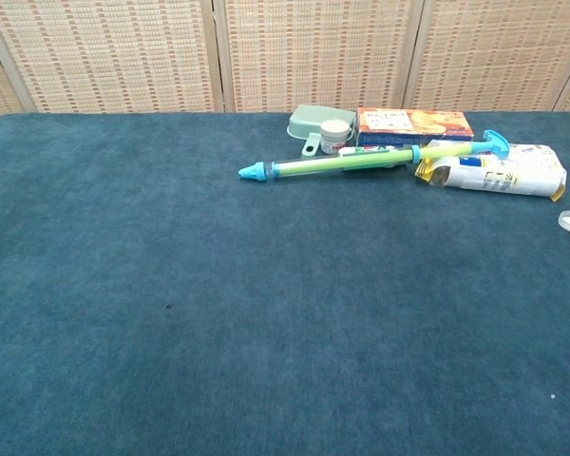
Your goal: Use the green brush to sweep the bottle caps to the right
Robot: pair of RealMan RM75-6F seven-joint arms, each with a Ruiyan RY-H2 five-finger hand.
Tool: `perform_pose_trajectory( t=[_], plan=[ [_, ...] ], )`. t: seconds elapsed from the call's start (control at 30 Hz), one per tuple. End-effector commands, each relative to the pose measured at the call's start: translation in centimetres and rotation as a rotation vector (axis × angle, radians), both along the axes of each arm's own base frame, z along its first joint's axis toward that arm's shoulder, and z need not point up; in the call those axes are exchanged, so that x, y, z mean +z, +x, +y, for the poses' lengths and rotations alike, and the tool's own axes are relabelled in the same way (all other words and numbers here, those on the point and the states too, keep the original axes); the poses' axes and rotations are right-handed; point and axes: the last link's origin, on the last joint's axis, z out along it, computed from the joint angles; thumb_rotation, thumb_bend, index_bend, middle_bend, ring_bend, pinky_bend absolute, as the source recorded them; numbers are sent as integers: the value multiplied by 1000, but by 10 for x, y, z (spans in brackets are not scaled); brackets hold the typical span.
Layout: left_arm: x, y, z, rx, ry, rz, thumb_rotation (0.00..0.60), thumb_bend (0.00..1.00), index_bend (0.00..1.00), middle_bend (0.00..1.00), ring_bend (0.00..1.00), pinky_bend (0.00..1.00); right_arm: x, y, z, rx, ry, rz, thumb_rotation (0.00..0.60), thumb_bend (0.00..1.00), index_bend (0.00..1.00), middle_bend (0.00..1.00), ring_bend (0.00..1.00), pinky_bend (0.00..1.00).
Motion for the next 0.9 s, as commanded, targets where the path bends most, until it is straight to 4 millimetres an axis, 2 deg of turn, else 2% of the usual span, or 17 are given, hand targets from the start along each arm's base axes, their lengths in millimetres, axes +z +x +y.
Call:
perform_pose_trajectory(
  t=[0.03,0.13,0.2,0.27,0.37,0.47,0.5,0.57,0.63,0.73,0.83,0.9],
  plan=[
    [1,1,0,-2,4,-3,600,396,0,0,0,111,9,10,0,24,-31,-129,600,368,1000,885,590,320],
    [2,0,0,-1,9,-8,600,396,0,0,0,112,14,27,6,59,-46,-315,600,369,1000,885,590,319],
    [2,0,0,0,8,-9,600,395,0,0,0,112,10,40,12,58,-35,-500,600,369,1000,885,590,320],
    [1,1,0,-3,5,-6,600,395,0,0,0,111,5,49,14,94,-13,-613,600,369,1000,885,590,320],
    [0,1,-1,-9,-1,-4,600,395,0,0,0,111,-18,57,18,152,14,-782,600,368,1000,887,590,319],
    [0,2,-2,-12,0,-4,600,395,0,0,0,112,-42,56,19,127,12,-911,600,367,996,887,589,319],
    [1,2,-3,-12,0,-4,600,395,0,0,0,112,-50,55,19,113,9,-948,600,366,949,875,579,319],
    [2,1,-2,-9,1,-4,600,396,0,0,0,112,-68,49,18,68,9,-1004,600,365,773,771,521,315],
    [2,0,-2,-5,-1,-3,600,396,0,0,0,111,-83,40,17,8,11,-1015,600,362,513,558,403,294],
    [2,-1,-2,-1,-3,-3,600,395,0,0,0,111,-97,35,18,-38,16,-1018,600,351,253,351,297,282],
    [2,-1,-1,-2,-5,-4,600,396,0,0,0,111,-105,27,21,-76,12,-1028,600,329,71,212,198,240],
    [3,-1,-1,-3,-4,-5,600,396,0,0,0,111,-104,22,24,-114,3,-1048,600,299,2,95,107,177]
  ],
)
